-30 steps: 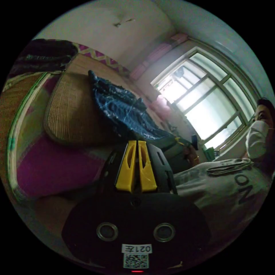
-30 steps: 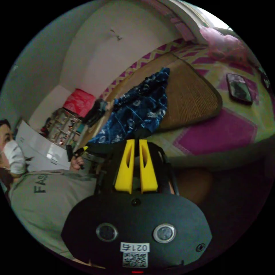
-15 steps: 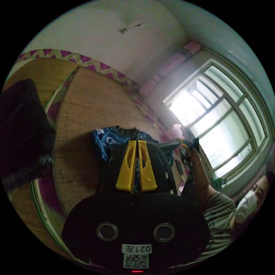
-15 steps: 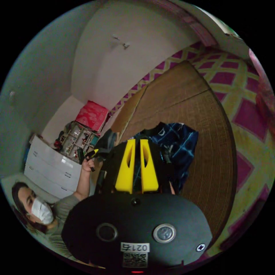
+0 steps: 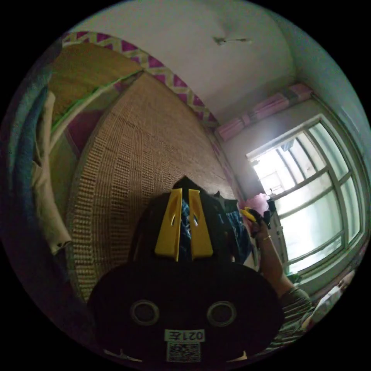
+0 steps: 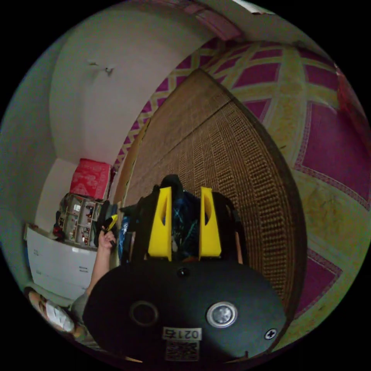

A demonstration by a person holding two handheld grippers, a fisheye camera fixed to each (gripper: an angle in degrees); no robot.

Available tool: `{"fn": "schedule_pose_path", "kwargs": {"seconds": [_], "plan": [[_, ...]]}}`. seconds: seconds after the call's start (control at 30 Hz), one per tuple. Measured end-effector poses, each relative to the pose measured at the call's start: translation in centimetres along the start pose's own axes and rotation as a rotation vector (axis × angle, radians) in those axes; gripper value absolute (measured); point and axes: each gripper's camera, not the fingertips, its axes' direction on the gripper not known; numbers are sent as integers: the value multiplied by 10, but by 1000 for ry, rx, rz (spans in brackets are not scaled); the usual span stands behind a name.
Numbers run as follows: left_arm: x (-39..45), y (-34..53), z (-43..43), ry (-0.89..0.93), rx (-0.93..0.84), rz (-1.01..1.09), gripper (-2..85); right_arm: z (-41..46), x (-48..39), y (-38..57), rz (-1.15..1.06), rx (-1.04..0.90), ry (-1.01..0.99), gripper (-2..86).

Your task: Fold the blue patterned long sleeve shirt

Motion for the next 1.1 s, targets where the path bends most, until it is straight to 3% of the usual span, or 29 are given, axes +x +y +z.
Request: {"fn": "schedule_pose_path", "kwargs": {"seconds": [0.23, 0.47, 0.57, 0.8, 0.97, 1.1], "plan": [[47, 100, -21, -173, -160, 287, 102, -42, -15, 84, -256, -168, 25, 122], [36, 196, 14, -112, -307, 276, 74, -19, 14, 182, -239, -332, 14, 89], [31, 198, 24, -123, -299, 242, 25, 3, 22, 200, -254, -318, -43, 14], [15, 181, -21, -134, -348, 251, -5, -9, 12, 267, -313, -315, -59, -7], [0, 183, -71, -225, -354, 252, -7, 23, -40, 416, -407, -542, -316, -6], [-22, 213, -85, -282, -346, 195, -6, 67, -74, 512, -494, -597, -231, 0]]}}
